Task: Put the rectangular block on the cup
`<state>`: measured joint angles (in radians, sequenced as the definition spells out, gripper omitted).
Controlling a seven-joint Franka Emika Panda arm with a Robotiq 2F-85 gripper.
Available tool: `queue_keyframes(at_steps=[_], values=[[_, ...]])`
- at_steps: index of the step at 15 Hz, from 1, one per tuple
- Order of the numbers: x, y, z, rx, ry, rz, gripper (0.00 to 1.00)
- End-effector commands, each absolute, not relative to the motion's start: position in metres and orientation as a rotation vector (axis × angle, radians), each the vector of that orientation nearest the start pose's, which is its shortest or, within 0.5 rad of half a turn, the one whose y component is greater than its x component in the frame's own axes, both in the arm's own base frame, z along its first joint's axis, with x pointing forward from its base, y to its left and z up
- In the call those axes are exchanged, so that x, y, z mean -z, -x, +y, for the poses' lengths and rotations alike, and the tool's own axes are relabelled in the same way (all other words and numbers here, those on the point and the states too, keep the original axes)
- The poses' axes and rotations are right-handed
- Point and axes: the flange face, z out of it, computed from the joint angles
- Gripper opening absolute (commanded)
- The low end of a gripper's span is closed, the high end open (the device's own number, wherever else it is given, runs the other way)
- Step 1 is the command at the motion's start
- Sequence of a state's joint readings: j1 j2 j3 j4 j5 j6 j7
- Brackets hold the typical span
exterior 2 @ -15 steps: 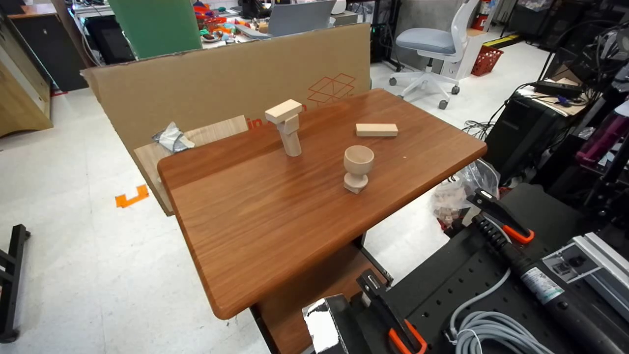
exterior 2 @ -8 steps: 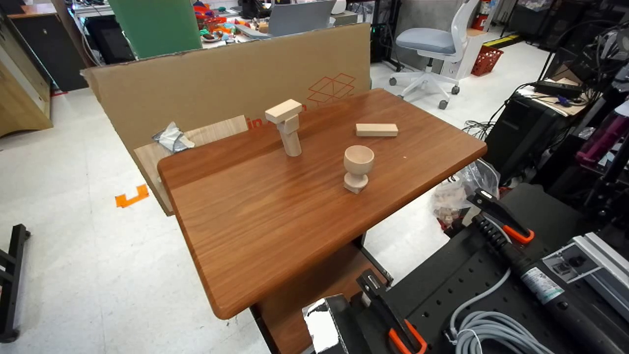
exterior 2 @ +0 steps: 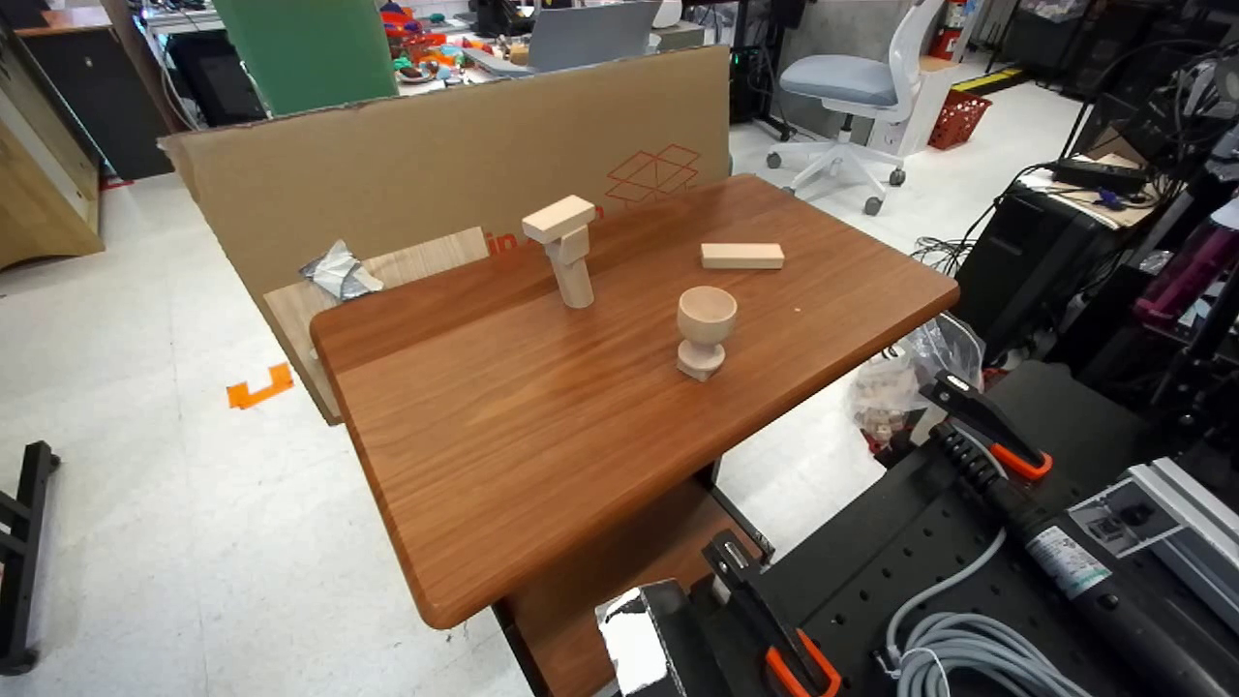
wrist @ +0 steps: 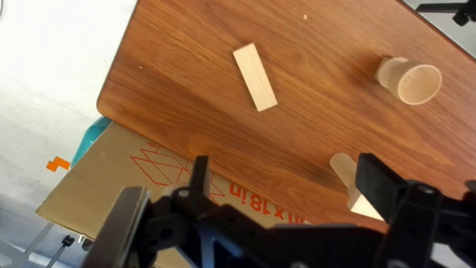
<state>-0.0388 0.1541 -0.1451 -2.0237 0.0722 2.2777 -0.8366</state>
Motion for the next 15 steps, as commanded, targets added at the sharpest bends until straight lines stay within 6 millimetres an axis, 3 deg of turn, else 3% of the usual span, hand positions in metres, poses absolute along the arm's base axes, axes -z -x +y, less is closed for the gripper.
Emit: queue_keyframes(at_steps=[1, 7, 11, 15], values=[[-0.365, -0.604, -0.119, 0.051, 3.027, -1.113, 1.00], [-0.330, -0.607, -0.128, -0.119, 3.037, -1.276, 1.00], [-0.321, -0.605, -0.125, -0.144, 3.017, -1.337, 1.00], [-0.319, -0.608, -0.115, -0.092, 2.992, -1.276, 1.00]])
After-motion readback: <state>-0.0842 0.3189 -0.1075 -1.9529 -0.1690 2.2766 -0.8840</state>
